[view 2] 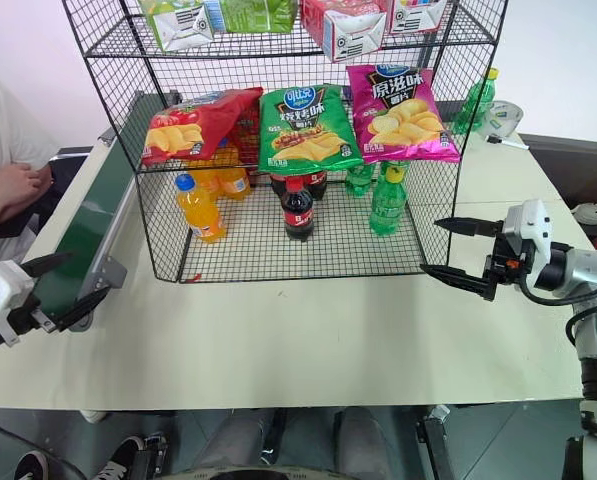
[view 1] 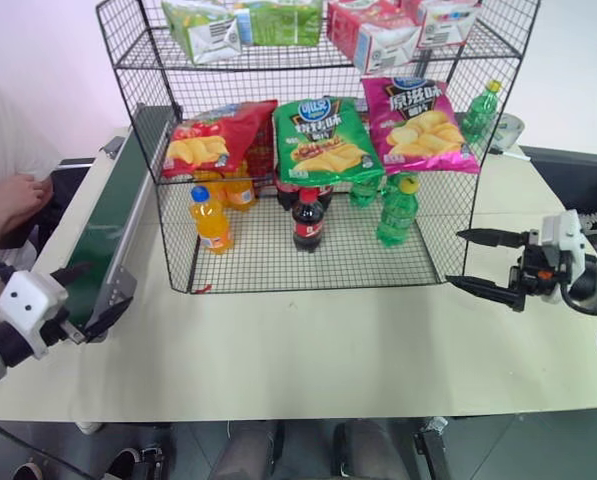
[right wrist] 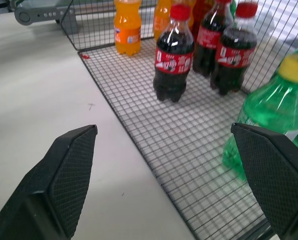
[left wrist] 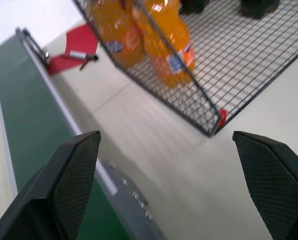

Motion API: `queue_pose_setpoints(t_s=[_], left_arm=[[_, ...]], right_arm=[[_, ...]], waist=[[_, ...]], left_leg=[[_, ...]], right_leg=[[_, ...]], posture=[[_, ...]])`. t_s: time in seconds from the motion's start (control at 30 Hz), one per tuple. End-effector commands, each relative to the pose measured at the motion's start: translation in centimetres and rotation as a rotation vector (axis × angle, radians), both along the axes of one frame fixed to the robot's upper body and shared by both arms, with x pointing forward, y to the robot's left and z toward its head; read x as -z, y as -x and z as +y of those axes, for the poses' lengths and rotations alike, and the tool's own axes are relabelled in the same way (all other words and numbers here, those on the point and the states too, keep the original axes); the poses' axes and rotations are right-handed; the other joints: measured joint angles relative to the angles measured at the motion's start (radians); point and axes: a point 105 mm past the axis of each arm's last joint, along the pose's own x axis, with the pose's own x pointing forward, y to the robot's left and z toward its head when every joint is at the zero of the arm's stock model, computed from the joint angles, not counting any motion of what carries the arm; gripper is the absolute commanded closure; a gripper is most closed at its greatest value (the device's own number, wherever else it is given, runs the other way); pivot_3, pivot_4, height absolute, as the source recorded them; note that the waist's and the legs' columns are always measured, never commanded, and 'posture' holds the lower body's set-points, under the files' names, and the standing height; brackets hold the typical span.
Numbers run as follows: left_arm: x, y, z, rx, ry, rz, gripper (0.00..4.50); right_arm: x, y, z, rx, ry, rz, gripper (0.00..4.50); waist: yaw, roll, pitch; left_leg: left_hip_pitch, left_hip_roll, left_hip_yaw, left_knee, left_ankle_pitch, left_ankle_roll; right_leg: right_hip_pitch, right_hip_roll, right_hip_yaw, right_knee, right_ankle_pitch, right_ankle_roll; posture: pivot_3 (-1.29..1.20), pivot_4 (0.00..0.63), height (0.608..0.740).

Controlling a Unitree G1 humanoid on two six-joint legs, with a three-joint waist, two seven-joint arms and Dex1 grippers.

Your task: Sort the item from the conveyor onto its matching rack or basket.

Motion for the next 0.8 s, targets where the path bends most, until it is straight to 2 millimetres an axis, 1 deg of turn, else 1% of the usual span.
queue_pose_setpoints(t_s=[0.03,0.07,0.1,0.2,0.23,0.37,0.43,0.57,0.7,0.8], left_arm=[[-1.3,0.2,0.9,-0.02,-0.01,-0.05,0.07],[-1.3,0.1,0.9,-0.023,-0.021,-0.062,0.07],[-1.0,0.0,1.3,-0.045,-0.068,-0.062,0.07],[-0.4,-0.3,1.6,-0.066,-0.13,-0.067,0.07],[-0.4,-0.3,1.6,-0.06,-0.133,-0.076,0.07],[-1.3,-0.2,1.2,-0.031,-0.052,-0.098,0.07],[-1.2,-0.7,1.8,-0.077,-0.055,-0.095,0.07],[-1.2,-1.2,1.3,-0.053,-0.063,-0.112,0.07],[-1.6,-1.5,0.9,-0.025,-0.095,-0.153,0.07],[-1.4,-1.6,0.9,-0.01,-0.11,-0.147,0.07]], right_arm=[[-1.0,0.2,0.1,-0.008,0.013,-0.054,0.0],[-1.0,0.2,0.2,-0.009,0.013,-0.054,0.0],[-1.1,0.2,0.3,-0.012,0.013,-0.056,0.0],[-1.3,-0.1,0.7,-0.013,0.015,-0.065,0.0],[-1.4,-0.1,0.7,-0.013,0.015,-0.067,0.0],[-1.7,-0.4,1.4,-0.023,0.013,-0.076,0.0],[-1.8,-0.6,1.8,-0.025,0.005,-0.08,0.0],[-1.3,-0.7,2.2,-0.034,-0.001,-0.073,0.0],[-1.3,-1.0,2.7,-0.043,-0.02,-0.077,0.0],[-1.0,-1.0,3.0,-0.06,-0.036,-0.063,0.0]], waist=[[0.001,0.0,0.0],[0.002,0.0,0.0],[0.002,0.0,0.0],[0.002,0.001,0.0],[0.002,0.001,0.0],[0.003,0.0,0.0],[0.003,0.0,0.0],[0.003,0.0,0.0],[0.001,0.0,0.0],[0.001,0.0,0.0]], left_leg=[[0.0,0.0,0.0,0.0,0.0,0.0],[0.0,0.0,0.0,0.0,0.0,0.0],[0.0,0.0,0.0,0.0,0.0,0.0],[0.0,0.0,0.0,0.0,0.0,0.0],[0.0,0.0,0.0,0.0,0.0,0.0],[0.0,0.0,0.0,0.0,0.0,0.0],[0.0,0.0,0.0,0.0,0.0,0.0],[0.0,0.0,0.0,0.0,0.0,0.0],[0.0,0.0,0.0,0.0,0.0,0.0],[0.0,0.0,0.0,0.0,0.0,-0.001]], right_leg=[[0.0,0.0,0.0,0.0,0.0,0.0],[0.0,0.0,0.0,0.0,0.0,0.0],[0.0,0.0,0.0,0.0,0.0,0.0],[0.0,0.0,0.0,0.0,0.0,0.0],[0.0,0.0,0.0,0.0,0.0,0.0],[0.0,0.0,0.0,0.0,0.0,0.0],[0.0,0.0,0.0,0.0,0.0,0.0],[0.0,0.0,0.0,0.0,0.0,0.0],[0.0,0.0,0.0,0.0,0.0,0.0],[0.0,0.0,0.0,0.0,0.0,0.0]], posture=[[0.0,0.15,0.74],[0.0,0.15,0.74],[0.0,0.15,0.74],[0.0,0.15,0.74],[0.0,0.15,0.74],[0.0,0.15,0.74],[0.0,0.15,0.74],[0.0,0.15,0.74],[0.0,0.15,0.74],[0.0,0.15,0.74]])
